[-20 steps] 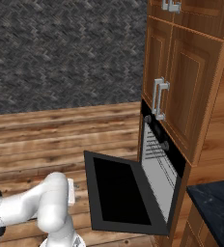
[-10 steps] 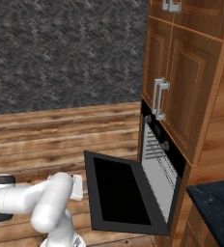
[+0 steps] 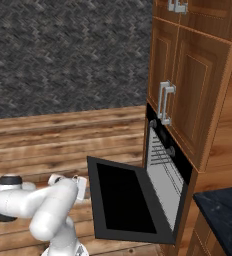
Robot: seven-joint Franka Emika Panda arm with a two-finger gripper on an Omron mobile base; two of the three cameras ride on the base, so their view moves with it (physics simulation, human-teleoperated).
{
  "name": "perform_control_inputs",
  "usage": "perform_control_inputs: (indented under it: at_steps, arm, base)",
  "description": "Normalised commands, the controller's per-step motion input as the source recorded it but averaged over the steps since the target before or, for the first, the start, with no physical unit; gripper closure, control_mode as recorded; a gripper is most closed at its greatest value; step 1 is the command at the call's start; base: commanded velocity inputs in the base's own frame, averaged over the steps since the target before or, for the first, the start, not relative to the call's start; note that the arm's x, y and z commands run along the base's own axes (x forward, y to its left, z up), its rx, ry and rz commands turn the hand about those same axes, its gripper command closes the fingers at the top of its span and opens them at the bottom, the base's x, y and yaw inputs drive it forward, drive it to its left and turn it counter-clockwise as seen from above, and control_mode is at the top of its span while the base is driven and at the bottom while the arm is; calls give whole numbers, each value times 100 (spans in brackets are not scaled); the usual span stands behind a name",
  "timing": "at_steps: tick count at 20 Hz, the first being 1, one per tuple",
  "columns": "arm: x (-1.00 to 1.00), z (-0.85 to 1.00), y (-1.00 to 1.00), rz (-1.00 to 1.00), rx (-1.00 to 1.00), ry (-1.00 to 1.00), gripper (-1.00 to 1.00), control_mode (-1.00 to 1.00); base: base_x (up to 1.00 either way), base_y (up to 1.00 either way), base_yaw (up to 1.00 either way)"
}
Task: Place the fish on the rack of the oven, and slide the rack back inside. Close the oven door.
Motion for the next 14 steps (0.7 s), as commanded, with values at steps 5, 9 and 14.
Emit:
perform_control_inputs:
  at_steps: [5,9,14]
  arm:
    - [9,-100,-22,-18,-18,-7,-100,-100]
    - [-1,-100,-6,-12,-16,-20,-100,-100]
    - [-24,-100,0,-6,-18,-23,-100,-100]
  base:
    - [0,0,0]
    - [0,0,0]
    - [0,0,0]
